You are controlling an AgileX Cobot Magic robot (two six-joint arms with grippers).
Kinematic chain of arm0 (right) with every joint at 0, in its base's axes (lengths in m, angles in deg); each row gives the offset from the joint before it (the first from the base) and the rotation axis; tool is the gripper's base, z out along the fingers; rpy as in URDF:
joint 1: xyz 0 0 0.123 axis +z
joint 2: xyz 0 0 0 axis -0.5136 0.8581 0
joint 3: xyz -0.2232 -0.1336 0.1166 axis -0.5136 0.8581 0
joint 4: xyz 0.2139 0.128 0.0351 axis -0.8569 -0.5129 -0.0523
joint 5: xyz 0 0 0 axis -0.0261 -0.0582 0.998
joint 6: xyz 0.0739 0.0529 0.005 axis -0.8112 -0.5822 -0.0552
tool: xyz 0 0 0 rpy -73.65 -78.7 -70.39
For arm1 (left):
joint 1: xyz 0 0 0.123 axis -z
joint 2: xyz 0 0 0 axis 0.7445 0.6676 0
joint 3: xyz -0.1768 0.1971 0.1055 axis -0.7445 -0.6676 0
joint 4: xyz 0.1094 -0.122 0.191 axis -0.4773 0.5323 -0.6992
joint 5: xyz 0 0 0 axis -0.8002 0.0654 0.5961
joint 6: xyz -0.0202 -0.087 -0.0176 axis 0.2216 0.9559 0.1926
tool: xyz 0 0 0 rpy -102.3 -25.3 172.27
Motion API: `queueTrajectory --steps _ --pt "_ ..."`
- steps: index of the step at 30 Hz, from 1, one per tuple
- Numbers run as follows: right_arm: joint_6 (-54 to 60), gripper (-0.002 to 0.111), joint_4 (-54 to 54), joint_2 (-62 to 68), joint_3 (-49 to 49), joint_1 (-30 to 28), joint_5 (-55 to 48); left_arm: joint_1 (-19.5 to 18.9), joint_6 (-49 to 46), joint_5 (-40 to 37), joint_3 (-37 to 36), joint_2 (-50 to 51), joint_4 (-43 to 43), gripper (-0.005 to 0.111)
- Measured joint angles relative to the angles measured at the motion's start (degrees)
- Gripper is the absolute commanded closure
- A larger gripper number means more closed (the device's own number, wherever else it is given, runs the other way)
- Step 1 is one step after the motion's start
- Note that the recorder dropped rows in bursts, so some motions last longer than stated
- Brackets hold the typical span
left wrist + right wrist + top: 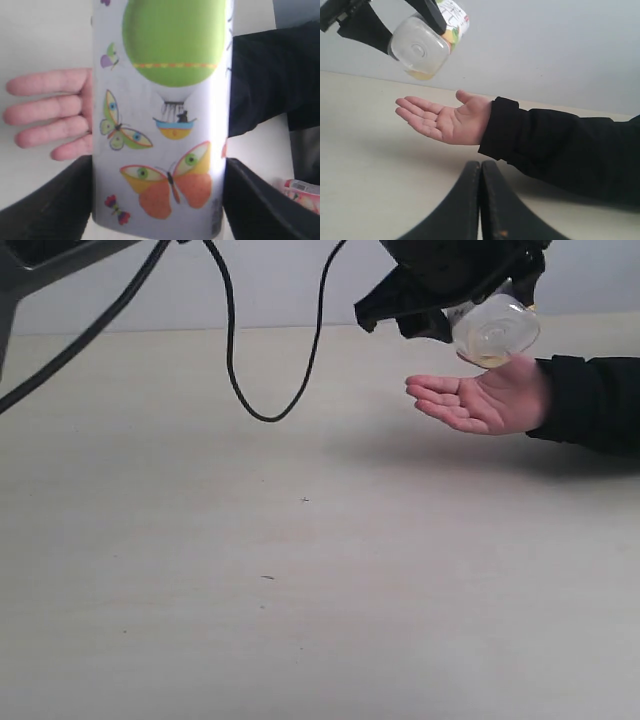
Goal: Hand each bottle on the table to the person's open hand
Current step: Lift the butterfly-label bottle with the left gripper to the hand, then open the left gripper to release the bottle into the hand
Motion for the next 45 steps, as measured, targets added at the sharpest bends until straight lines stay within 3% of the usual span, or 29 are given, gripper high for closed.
queueTrajectory --steps 6,15,17,22,25,37,45 --pt "0.00 0.108 0.00 0.00 0.00 0.00 0.00 0.40 1.22 4.92 0.00 4.73 7.25 0.107" --pt "0.00 0.108 0.00 0.00 0.00 0.00 0.00 0.40 2.51 5.61 0.00 7.55 7.99 0.106" --pt "0.00 0.108 0.00 0.00 0.00 0.00 0.00 0.40 2.58 5.86 0.00 8.57 8.24 0.098" --pt "0.00 0.108 0.00 0.00 0.00 0.00 0.00 0.40 2.58 6.88 0.00 10.03 12.08 0.063" --pt "0.00 0.108 0.00 0.00 0.00 0.00 0.00 0.40 2.58 7.09 0.00 10.02 12.55 0.051" --pt "0.00 0.108 0.00 0.00 0.00 0.00 0.00 0.40 2.36 7.56 0.00 10.02 12.92 0.024" --pt "0.00 0.108 0.00 0.00 0.00 0.00 0.00 0.40 1.23 7.56 0.00 10.05 13.05 0.023"
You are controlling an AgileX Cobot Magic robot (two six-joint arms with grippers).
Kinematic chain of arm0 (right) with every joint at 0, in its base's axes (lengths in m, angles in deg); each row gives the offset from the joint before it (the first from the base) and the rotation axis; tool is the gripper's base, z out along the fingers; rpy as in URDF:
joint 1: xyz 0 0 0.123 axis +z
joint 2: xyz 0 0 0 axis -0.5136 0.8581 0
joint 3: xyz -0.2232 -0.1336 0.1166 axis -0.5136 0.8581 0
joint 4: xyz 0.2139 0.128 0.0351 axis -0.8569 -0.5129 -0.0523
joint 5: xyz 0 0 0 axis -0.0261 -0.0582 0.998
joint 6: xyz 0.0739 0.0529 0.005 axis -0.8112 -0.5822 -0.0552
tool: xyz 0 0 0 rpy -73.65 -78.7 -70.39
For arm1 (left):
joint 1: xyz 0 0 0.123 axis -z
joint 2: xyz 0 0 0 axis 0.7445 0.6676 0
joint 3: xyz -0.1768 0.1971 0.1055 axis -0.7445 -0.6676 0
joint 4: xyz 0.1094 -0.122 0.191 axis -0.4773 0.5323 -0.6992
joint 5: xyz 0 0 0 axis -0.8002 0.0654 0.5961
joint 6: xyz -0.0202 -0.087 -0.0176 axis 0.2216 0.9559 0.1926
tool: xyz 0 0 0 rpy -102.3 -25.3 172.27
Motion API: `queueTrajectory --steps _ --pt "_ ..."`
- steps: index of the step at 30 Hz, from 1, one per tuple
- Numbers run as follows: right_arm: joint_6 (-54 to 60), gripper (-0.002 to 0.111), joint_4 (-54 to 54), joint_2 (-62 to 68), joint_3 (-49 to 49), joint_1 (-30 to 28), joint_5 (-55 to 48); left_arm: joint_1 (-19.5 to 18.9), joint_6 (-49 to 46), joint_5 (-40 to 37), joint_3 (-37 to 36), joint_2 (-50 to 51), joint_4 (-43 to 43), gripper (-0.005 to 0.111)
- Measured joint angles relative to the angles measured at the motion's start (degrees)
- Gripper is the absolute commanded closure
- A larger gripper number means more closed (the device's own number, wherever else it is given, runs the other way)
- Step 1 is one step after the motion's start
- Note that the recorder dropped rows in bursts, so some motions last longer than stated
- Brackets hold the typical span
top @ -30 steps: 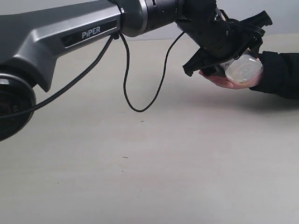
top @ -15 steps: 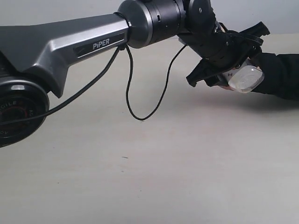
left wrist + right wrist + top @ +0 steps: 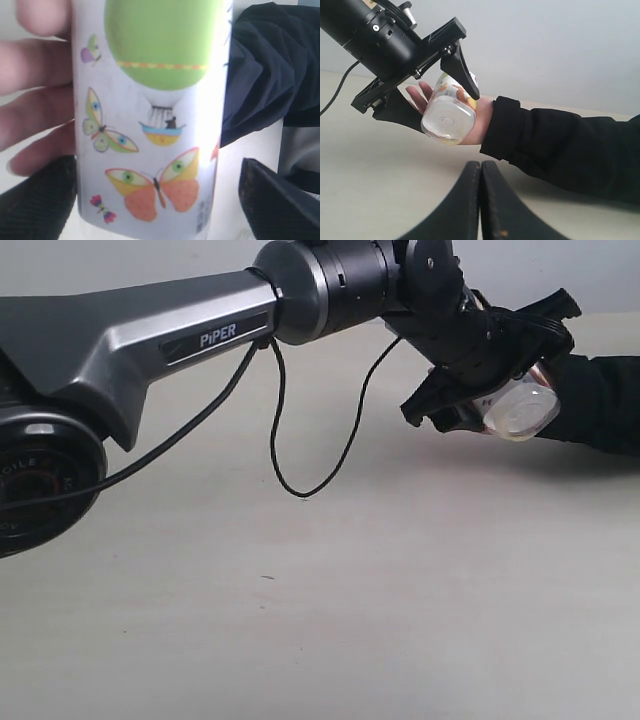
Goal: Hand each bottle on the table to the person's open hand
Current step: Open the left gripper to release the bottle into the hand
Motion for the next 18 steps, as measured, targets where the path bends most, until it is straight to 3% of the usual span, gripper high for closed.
queueTrajectory --steps 13,18 --pt "0.00 0.108 0.00 0.00 0.00 0.00 0.00 -0.66 -3.27 -6.90 0.00 -3.46 -0.24 0.023" --pt "0.00 0.108 0.00 0.00 0.00 0.00 0.00 -1.62 -12.14 -10.48 0.00 -6.32 0.06 0.023"
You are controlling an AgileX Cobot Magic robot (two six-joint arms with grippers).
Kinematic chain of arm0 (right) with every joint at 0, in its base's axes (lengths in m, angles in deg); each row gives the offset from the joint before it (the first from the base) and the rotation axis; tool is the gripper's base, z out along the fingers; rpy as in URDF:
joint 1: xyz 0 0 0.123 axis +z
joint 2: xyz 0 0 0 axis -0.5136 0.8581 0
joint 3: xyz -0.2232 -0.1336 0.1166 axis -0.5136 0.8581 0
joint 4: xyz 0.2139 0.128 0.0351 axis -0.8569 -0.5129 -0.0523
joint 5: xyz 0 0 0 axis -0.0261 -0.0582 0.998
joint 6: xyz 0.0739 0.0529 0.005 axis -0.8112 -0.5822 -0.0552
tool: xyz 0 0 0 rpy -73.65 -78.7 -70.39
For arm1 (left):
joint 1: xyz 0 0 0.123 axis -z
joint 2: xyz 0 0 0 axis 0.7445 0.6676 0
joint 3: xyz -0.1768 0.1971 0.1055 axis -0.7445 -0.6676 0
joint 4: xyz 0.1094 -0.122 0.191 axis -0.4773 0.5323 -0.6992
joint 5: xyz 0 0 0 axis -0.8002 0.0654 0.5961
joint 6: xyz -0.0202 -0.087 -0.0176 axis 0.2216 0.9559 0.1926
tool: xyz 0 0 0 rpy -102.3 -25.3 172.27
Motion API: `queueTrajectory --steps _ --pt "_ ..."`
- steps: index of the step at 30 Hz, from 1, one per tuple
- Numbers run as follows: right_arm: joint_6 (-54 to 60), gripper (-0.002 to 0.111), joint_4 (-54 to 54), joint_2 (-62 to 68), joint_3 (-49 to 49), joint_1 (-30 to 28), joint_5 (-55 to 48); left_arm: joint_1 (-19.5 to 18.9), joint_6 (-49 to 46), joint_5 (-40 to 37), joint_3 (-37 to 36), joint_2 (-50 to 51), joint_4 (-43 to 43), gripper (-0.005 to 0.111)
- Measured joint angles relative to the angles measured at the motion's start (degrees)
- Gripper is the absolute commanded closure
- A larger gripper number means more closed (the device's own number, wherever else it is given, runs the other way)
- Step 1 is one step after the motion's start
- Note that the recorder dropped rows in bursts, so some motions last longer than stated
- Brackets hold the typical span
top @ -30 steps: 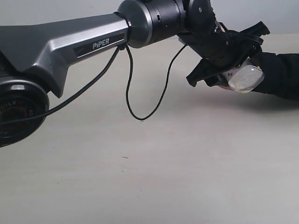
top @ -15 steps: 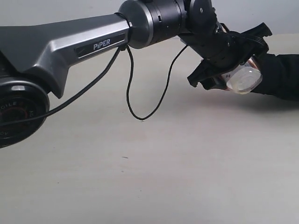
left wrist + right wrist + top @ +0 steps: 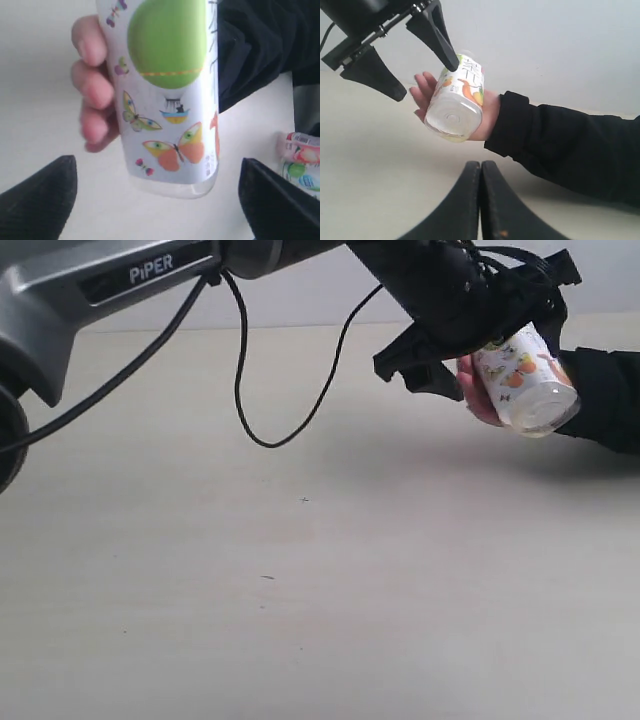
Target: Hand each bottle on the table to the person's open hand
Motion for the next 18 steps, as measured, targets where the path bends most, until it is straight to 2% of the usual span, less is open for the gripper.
queueTrajectory --steps 6,7,8,10,11,12,18 --pt "0.00 0.108 0.00 0.00 0.00 0.00 0.00 0.00 -12.29 -4.27 0.00 -4.76 0.74 0.024" --pt "0.00 0.108 0.00 0.00 0.00 0.00 0.00 0.00 -14.89 -5.09 0.00 -6.14 0.50 0.031" --pt "0.00 0.108 0.00 0.00 0.00 0.00 0.00 0.00 -17.38 -5.60 0.00 -7.35 0.27 0.040" --pt "0.00 0.108 0.00 0.00 0.00 0.00 0.00 0.00 -21.34 -6.73 0.00 -9.76 0.15 0.072" --pt "0.00 0.108 0.00 0.00 0.00 0.00 0.00 0.00 -22.28 -7.38 0.00 -10.55 -0.07 0.100" --pt "0.00 0.108 0.00 0.00 0.00 0.00 0.00 0.00 -23.55 -8.26 0.00 -11.87 -0.18 0.105" --pt "0.00 0.108 0.00 0.00 0.00 0.00 0.00 0.00 -33.07 -10.99 0.00 -15.19 -2.53 0.107"
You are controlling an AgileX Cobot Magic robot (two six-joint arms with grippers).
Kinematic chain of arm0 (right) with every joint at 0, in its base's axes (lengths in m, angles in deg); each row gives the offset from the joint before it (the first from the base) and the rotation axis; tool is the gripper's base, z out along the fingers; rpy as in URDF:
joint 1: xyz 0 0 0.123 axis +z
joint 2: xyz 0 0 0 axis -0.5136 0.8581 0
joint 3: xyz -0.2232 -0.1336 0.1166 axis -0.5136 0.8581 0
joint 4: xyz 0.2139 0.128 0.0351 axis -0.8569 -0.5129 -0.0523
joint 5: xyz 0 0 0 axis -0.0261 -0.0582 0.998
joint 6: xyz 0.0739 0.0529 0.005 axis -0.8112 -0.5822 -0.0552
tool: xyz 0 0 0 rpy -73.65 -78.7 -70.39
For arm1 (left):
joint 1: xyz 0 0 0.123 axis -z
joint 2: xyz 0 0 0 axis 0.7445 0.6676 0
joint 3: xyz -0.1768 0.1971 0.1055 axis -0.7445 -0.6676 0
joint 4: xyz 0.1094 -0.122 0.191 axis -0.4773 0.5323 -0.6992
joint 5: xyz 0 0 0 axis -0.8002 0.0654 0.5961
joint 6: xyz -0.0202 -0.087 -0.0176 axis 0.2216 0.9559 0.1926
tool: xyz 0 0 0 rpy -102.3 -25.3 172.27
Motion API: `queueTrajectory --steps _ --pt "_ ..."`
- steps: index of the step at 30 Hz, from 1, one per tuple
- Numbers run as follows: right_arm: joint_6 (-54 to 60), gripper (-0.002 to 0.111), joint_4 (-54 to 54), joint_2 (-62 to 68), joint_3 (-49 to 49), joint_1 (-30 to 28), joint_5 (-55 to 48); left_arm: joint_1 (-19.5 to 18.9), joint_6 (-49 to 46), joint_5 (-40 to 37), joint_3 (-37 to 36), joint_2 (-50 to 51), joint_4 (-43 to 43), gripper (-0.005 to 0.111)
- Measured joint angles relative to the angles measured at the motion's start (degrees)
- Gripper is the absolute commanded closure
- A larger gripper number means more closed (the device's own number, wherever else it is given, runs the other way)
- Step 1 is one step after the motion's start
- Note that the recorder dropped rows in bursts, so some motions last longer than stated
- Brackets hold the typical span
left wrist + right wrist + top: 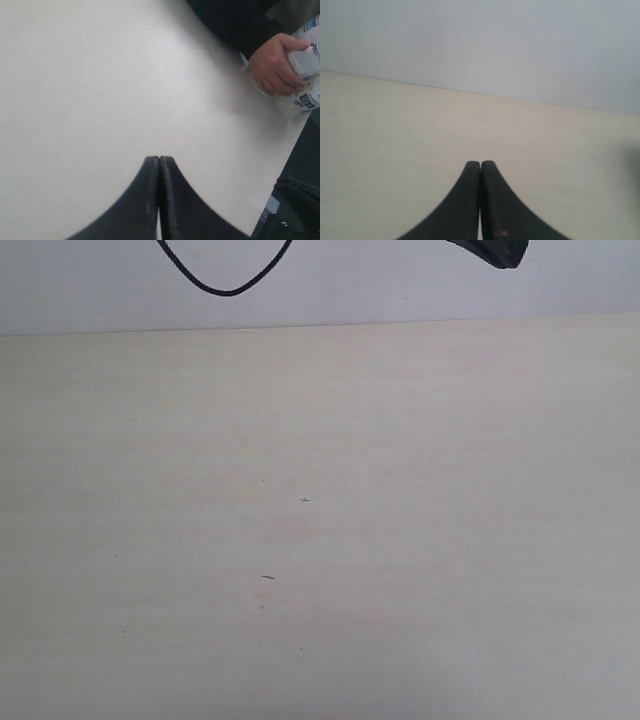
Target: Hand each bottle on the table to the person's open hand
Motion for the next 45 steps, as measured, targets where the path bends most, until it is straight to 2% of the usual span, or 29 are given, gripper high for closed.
queueTrajectory --steps 9,14,19,24,31,37,45 --pt "0.00 0.108 0.00 0.00 0.00 0.00 0.00 -1.31 -7.30 -0.86 -0.12 -1.67 -0.80 0.107" --pt "0.00 0.108 0.00 0.00 0.00 0.00 0.00 -2.21 -9.61 1.94 -4.64 -4.12 -0.80 0.107" --pt "0.00 0.108 0.00 0.00 0.00 0.00 0.00 -2.97 -12.10 11.59 -16.60 -10.12 -0.80 0.107" --pt "0.00 0.108 0.00 0.00 0.00 0.00 0.00 -4.29 -15.48 27.29 -34.72 -20.71 -0.53 0.107" --pt "0.00 0.108 0.00 0.00 0.00 0.00 0.00 -10.32 -17.34 49.14 -59.81 -40.02 -0.64 0.107" --pt "0.00 0.108 0.00 0.00 0.00 0.00 0.00 -15.60 -17.58 52.30 -70.91 -51.02 -0.75 0.107" --pt "0.00 0.108 0.00 0.00 0.00 0.00 0.00 -16.11 -17.58 52.20 -74.15 -54.83 -0.75 0.107"
